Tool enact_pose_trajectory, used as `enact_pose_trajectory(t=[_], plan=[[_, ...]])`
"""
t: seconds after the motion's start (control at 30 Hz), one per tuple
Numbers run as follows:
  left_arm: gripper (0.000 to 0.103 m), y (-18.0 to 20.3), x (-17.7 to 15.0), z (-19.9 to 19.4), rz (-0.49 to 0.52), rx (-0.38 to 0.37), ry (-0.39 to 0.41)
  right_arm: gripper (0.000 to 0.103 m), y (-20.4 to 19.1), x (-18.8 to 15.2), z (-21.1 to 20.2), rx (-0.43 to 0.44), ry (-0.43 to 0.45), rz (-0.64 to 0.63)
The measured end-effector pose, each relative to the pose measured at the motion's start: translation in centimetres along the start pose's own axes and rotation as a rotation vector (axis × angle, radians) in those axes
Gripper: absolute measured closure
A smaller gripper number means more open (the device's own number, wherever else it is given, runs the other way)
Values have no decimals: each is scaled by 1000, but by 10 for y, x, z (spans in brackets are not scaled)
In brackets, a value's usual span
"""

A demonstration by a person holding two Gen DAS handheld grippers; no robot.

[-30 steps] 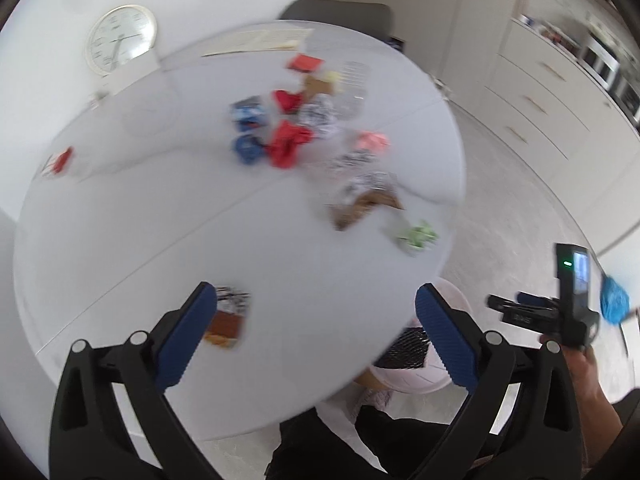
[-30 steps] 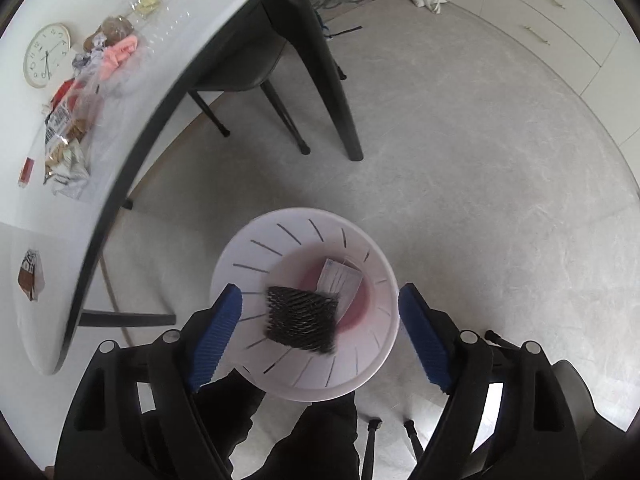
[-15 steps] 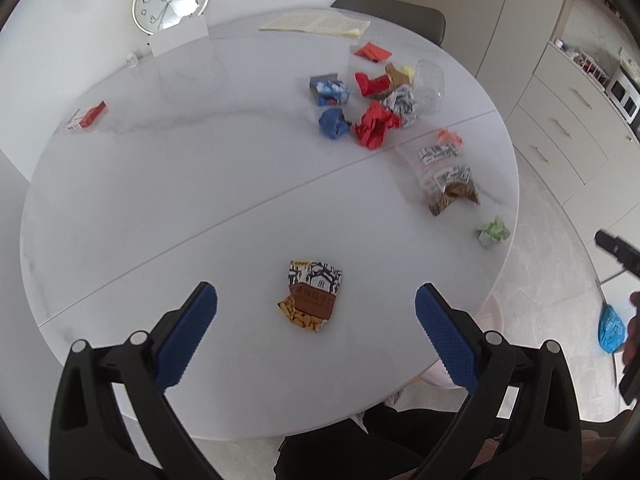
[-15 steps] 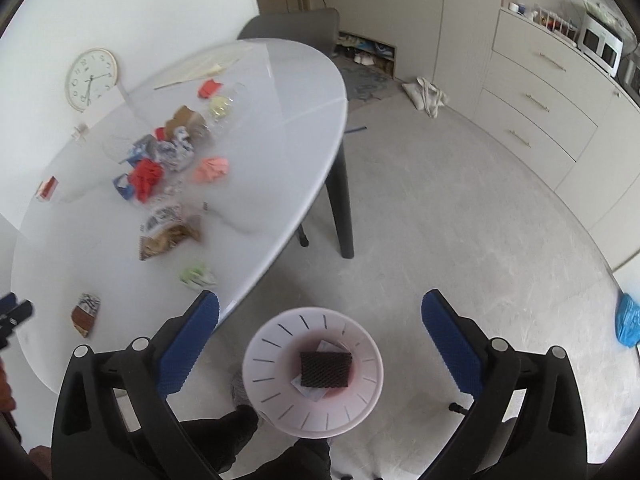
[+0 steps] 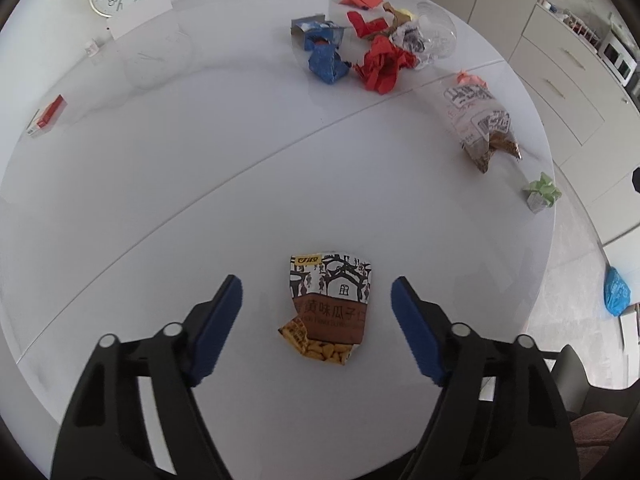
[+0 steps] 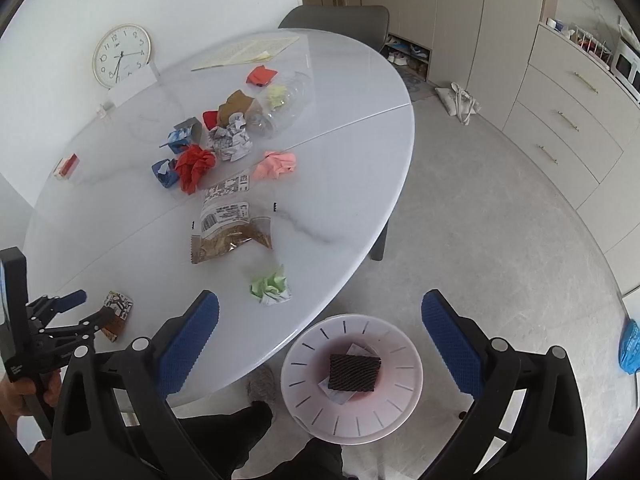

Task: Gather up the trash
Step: 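Grasp the brown snack wrapper with the left tool, then grasp the green paper ball with the right tool and drop it in the wastebasket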

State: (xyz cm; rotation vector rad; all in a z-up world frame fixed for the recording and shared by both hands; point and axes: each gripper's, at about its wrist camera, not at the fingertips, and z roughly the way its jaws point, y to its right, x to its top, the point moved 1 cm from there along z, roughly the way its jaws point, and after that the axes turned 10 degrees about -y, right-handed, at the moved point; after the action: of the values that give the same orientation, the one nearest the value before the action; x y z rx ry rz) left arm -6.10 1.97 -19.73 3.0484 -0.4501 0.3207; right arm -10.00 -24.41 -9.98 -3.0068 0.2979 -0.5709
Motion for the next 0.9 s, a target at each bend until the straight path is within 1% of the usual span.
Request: enact_pose_trajectory(t=[0.13, 0.17, 0.23, 0.27, 0.43, 0.53, 0.6, 0.73, 0.83, 0.87, 0.9], plan=[[49, 2, -2, 10, 25, -36, -28, 2, -3, -2, 3, -2, -7, 10], [51, 3, -2, 12, 31, -40, -32, 2, -4, -1, 4, -2, -8, 15], [62, 2, -1, 14, 33, -48, -38, 2, -3, -1, 5, -1, -10, 25], [64, 1, -1, 16, 30, -51, -42, 2, -2, -1, 5, 0, -11, 30], [67, -5, 1, 20, 28, -73, -33, 2, -4, 0, 10, 10, -24, 40], [69, -3, 1, 20, 47, -65, -25, 2, -6, 0, 17, 29, -41, 47], [72, -2, 2, 19, 60, -66, -16, 2, -7, 0, 23, 43, -51, 51], [75, 2, 3, 13, 86, -42, 2, 3, -13, 5, 40, 85, -76, 52], [75, 1, 5, 8, 84, -34, 7, 13, -21, 8, 61, 80, -118, 15], [75, 0, 7, 5, 79, -34, 8, 19, -23, 8, 69, 62, -139, 2], [75, -1, 8, 1, 75, -36, 10, 23, -26, 9, 78, 44, -159, -8]])
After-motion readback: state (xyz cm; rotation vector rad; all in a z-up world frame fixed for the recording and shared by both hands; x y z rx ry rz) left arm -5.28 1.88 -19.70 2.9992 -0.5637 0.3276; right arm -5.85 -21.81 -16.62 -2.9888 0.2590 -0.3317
